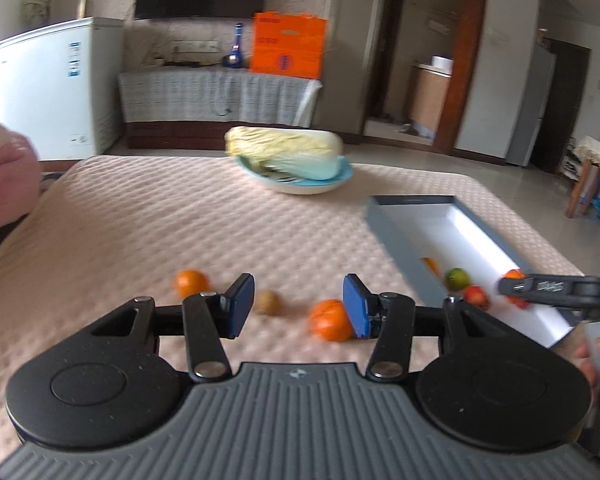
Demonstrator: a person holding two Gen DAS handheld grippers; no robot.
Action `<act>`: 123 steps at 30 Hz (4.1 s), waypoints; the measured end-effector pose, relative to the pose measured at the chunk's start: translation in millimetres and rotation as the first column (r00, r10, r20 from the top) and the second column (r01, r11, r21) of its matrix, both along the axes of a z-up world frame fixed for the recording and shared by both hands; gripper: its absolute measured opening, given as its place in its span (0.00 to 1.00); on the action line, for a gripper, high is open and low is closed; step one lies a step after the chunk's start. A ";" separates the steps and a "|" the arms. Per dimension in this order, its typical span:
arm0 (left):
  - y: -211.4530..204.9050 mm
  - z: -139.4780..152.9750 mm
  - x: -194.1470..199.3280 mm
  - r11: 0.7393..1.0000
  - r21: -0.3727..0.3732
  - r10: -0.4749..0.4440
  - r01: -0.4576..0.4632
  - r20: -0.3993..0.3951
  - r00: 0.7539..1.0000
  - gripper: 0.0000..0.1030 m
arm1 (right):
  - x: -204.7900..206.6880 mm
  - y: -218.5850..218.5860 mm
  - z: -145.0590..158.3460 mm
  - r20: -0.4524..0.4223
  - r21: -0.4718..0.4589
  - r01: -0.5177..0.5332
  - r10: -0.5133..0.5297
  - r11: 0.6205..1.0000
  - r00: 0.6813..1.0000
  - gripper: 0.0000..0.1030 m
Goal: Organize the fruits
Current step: 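Open the left tool over the box while the right tool releases the mandarin into it, then move both tools back over the remaining fruits on the bedspread, then grasp the large orange with the left tool while the right tool grasps a brown kiwi, then carry the large orange with the left tool while the right tool carries the kiwi over the box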
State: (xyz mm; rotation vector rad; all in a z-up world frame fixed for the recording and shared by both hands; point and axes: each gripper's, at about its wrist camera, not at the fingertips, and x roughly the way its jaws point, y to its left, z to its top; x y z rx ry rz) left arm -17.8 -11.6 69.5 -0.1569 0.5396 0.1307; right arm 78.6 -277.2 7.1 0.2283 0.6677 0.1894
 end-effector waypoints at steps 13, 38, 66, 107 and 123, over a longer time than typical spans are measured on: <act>31.6 -7.5 -1.1 0.999 -0.017 0.032 -0.032 -0.011 0.999 0.54 | -25.1 17.9 20.5 0.200 -0.021 -0.104 0.106 0.994 0.974 0.43; 39.6 -8.8 3.9 0.998 -0.064 -0.026 0.027 0.009 1.000 0.54 | -29.4 141.2 -23.0 0.036 -0.261 -0.424 0.448 0.867 0.893 0.38; -20.7 -44.6 60.3 0.988 -0.039 -0.150 0.147 -0.091 0.984 0.54 | -41.7 114.6 -12.8 -0.034 -0.245 -0.477 0.484 0.844 0.874 0.26; -7.9 -35.2 53.4 0.999 -0.010 -0.039 0.039 -0.091 0.995 0.40 | -57.5 89.9 16.0 0.036 -0.168 -0.475 0.487 0.864 0.873 0.26; -10.2 -25.7 44.7 1.000 -0.005 0.004 -0.004 -0.072 0.997 0.40 | -66.9 49.5 32.8 0.095 -0.096 -0.440 0.448 0.893 0.889 0.25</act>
